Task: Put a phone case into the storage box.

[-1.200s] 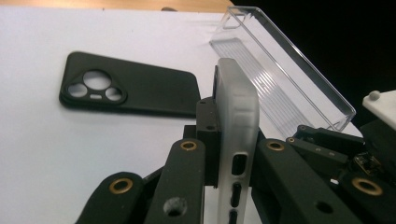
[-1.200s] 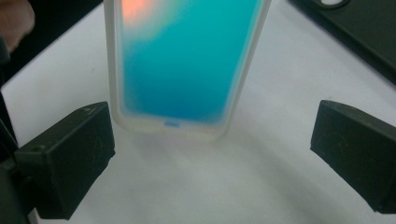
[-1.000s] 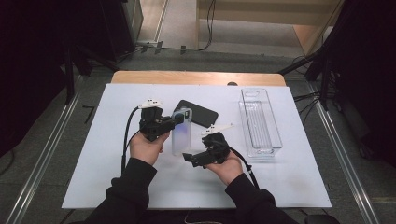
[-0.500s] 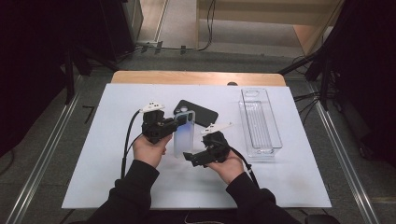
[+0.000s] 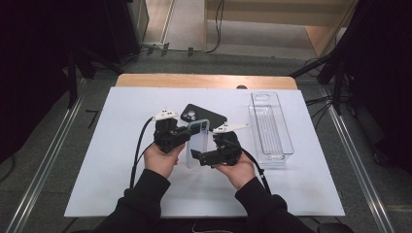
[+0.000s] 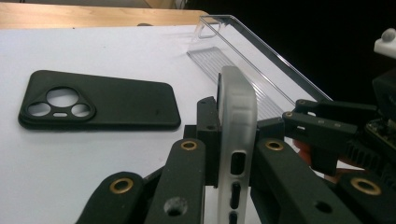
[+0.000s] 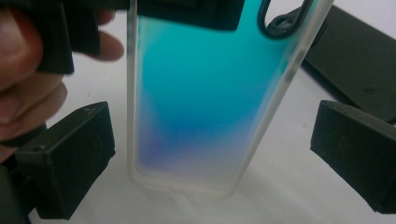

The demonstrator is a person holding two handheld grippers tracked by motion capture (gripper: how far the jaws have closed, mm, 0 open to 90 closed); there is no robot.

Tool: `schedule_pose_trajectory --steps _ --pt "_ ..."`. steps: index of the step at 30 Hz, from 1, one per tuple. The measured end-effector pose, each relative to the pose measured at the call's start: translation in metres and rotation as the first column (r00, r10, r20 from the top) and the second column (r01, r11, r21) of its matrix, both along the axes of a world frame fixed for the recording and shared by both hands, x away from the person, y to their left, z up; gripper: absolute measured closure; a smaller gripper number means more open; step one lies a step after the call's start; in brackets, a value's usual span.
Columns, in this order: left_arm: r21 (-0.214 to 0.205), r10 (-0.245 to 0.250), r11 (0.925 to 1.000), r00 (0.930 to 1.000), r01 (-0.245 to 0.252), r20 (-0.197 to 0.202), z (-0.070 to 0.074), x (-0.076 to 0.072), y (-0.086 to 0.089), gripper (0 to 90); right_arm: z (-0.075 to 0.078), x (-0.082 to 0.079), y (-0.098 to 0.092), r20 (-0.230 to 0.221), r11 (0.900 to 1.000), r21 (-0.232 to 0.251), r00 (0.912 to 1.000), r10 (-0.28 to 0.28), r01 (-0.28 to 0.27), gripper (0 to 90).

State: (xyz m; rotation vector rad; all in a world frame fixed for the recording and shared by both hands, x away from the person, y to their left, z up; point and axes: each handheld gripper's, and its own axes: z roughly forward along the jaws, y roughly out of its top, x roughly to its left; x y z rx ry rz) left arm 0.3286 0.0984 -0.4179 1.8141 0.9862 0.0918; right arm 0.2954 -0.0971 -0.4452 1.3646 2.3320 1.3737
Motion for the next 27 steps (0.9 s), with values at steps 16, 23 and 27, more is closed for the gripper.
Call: schedule_pose_trajectory --steps 16,23,27 --pt "-0.015 -0.011 0.9998 0.9999 0.011 -0.004 0.003 -0.011 -0.015 85.3 0.004 0.004 -0.001 0.017 0.9968 0.043 0.9975 -0.068 0.068 0.0" --pt "-0.017 -0.016 0.9997 0.9998 0.016 -0.007 0.004 -0.013 -0.016 84.4 0.004 0.003 -0.003 0.026 0.9960 0.078 0.9986 -0.047 0.045 14.4" --pt "-0.031 -0.013 0.9994 0.9999 0.013 0.002 0.007 -0.014 -0.015 76.8 0.004 0.003 -0.003 0.033 0.9961 0.075 0.9982 -0.049 0.047 14.6"
